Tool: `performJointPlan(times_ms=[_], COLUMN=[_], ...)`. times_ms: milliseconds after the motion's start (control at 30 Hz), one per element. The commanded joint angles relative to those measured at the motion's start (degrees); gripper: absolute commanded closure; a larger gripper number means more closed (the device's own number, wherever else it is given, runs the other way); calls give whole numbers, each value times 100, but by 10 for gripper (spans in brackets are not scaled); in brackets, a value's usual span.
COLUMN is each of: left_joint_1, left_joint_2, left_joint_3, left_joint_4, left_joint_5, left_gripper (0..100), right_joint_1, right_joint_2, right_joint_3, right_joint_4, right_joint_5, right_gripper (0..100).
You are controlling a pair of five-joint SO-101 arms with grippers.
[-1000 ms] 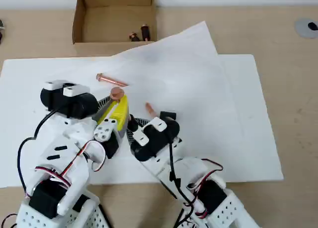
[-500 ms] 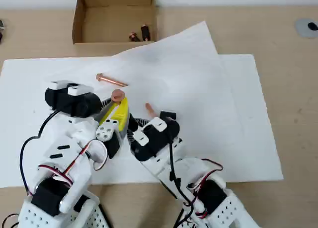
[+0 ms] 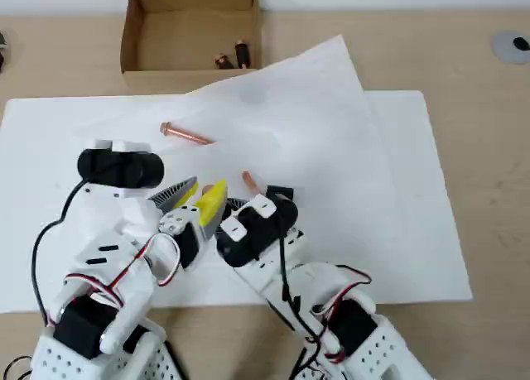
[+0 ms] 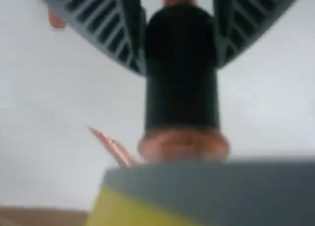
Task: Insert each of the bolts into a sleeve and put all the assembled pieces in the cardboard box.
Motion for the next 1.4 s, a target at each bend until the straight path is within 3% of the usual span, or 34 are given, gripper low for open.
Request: performJointPlan(times_ms=[0,267,500,667,833,1033,1367], left_joint_1=[-26,-255,-2092,-3358,-4000,-3798,-3508], left_joint_2=[-31,-31,-4,48,769,1745,1991], left_joint_3=[-352,-1266,-2171,-1354,360,1486,2207], left_joint_4=[18,404,387,53,-1240,-2690,-3490], left_joint_5=[44,44,18,0,26,35,413], left_gripper=[839,821,821,818,817,821,822], right_joint_1=[-22,48,796,919,1253,2097,2202], right_joint_2=[-57,-57,-4,453,2448,5886,10141], right_joint_3=[-330,-330,-567,-848,-2360,-5156,-8760], right_joint_4=[-141,-141,-527,-1240,-1723,-1723,-1591], right_joint_5=[35,35,484,1204,1319,1310,1495], right_gripper=[989,989,989,989,989,989,989])
